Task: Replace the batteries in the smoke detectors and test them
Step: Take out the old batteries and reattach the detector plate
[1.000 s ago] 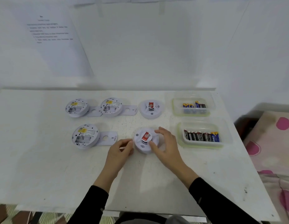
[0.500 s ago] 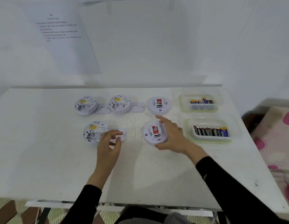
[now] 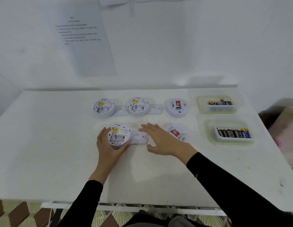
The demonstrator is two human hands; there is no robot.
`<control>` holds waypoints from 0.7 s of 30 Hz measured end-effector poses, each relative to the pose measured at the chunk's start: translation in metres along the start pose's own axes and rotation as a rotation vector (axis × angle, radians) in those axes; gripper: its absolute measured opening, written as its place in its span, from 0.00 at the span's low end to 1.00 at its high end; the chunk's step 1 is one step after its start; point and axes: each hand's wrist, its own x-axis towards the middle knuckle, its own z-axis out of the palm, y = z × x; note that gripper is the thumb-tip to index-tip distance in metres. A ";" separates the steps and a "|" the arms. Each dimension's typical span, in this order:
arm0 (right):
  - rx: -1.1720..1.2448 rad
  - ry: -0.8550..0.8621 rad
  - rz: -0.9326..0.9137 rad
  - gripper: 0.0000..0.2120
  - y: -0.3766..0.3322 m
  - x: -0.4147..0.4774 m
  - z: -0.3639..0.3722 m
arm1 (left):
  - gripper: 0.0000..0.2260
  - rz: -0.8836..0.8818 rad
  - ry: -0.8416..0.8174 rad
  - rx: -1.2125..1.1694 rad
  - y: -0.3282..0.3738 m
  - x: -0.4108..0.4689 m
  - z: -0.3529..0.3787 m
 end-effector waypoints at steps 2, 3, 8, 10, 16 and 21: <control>0.049 -0.009 0.057 0.31 -0.008 0.017 0.018 | 0.52 -0.047 -0.058 -0.054 -0.007 0.006 -0.001; 0.056 0.000 0.087 0.31 -0.010 0.024 0.023 | 0.56 -0.079 -0.084 -0.076 -0.008 0.007 -0.002; -0.020 0.080 0.110 0.28 -0.006 0.032 0.031 | 0.54 -0.034 -0.086 -0.134 -0.007 0.010 -0.004; -0.091 0.118 0.091 0.29 -0.005 0.029 0.027 | 0.37 0.037 -0.090 -0.157 -0.006 0.013 -0.004; -0.146 0.386 0.001 0.25 0.006 -0.013 0.000 | 0.40 0.033 -0.025 -0.403 0.028 0.007 0.015; -0.018 0.535 0.017 0.25 0.030 -0.076 -0.020 | 0.43 0.026 -0.230 -0.584 0.066 0.010 0.045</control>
